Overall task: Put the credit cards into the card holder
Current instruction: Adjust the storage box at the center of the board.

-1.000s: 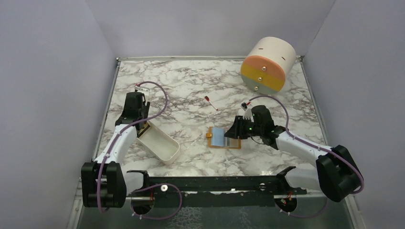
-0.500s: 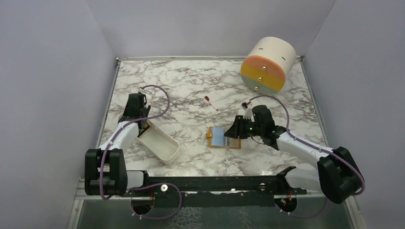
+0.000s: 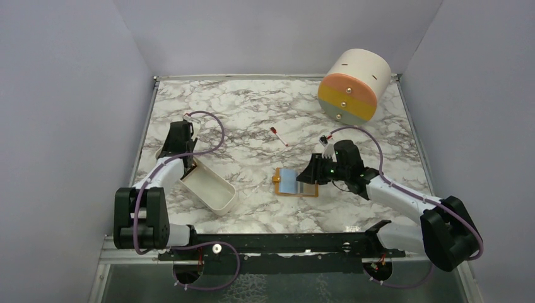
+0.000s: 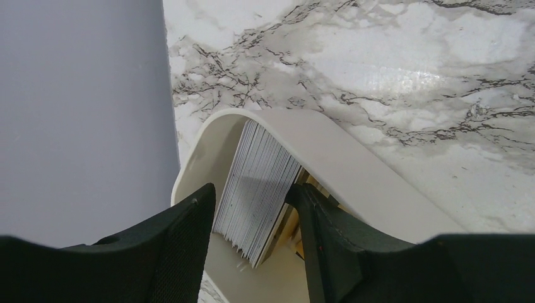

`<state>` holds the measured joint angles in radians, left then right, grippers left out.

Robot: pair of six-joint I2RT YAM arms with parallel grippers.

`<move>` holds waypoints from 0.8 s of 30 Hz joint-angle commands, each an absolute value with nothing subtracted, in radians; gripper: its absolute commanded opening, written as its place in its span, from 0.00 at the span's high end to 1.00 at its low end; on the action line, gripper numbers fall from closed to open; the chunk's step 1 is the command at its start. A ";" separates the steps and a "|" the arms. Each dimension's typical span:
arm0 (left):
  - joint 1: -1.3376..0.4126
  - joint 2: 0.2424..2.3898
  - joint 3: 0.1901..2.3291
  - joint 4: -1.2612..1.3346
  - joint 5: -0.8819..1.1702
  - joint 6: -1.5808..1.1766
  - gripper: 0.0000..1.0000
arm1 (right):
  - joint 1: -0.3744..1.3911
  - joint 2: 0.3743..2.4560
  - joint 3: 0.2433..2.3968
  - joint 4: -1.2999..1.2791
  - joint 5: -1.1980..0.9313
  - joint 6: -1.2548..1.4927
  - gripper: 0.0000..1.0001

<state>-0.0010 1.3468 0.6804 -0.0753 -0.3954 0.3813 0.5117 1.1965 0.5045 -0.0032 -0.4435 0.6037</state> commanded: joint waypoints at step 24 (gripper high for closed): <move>0.020 1.389 0.731 -0.027 -0.389 0.382 0.53 | 0.949 1.510 0.881 0.042 -0.164 1.018 0.61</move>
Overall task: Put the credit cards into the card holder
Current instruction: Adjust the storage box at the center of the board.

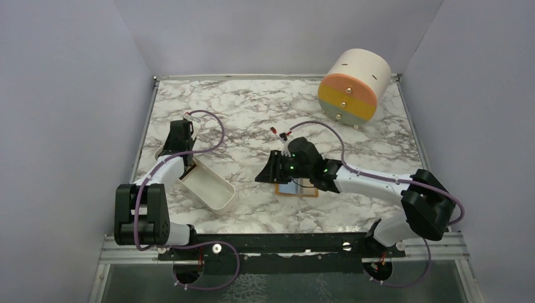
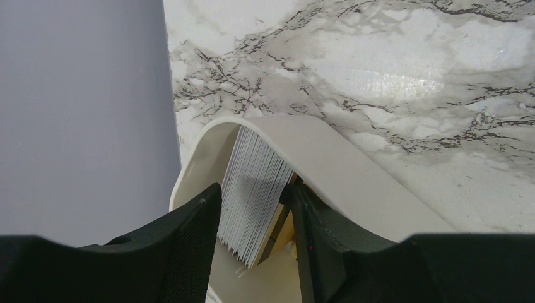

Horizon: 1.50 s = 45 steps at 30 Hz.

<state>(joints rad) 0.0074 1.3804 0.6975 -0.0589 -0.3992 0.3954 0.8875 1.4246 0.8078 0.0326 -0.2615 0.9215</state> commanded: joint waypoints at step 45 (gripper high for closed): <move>0.026 1.384 0.765 -0.127 -0.205 0.302 0.52 | 1.042 1.786 1.184 -0.189 0.180 0.701 0.93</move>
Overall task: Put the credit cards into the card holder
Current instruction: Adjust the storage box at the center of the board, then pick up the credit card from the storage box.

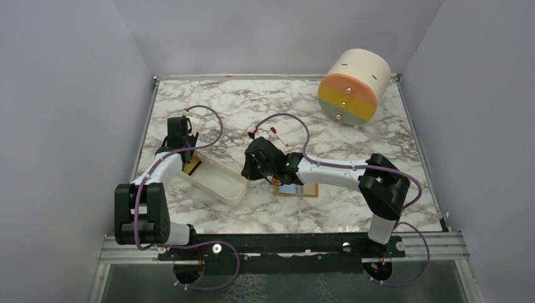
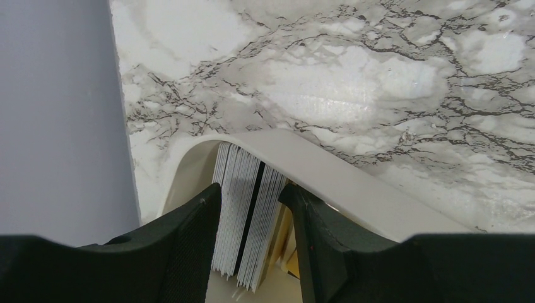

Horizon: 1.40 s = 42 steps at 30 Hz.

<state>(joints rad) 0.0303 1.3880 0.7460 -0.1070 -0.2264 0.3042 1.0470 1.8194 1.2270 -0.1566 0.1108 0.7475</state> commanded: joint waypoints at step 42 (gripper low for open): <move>0.030 1.364 0.750 -0.116 -0.323 0.337 0.63 | 1.027 1.771 1.149 -0.197 0.234 0.692 0.94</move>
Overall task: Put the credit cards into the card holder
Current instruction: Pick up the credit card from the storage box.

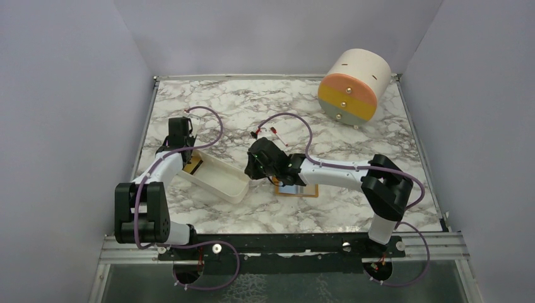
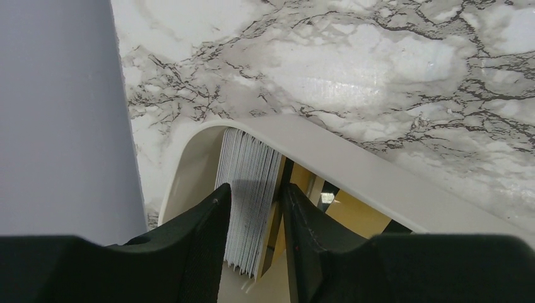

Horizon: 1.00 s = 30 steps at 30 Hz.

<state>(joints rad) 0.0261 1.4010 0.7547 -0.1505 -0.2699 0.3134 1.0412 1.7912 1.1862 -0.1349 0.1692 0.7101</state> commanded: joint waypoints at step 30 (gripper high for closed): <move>0.023 1.191 0.847 -0.324 -0.170 0.166 1.00 | 1.027 1.756 1.190 -0.228 0.180 0.670 0.84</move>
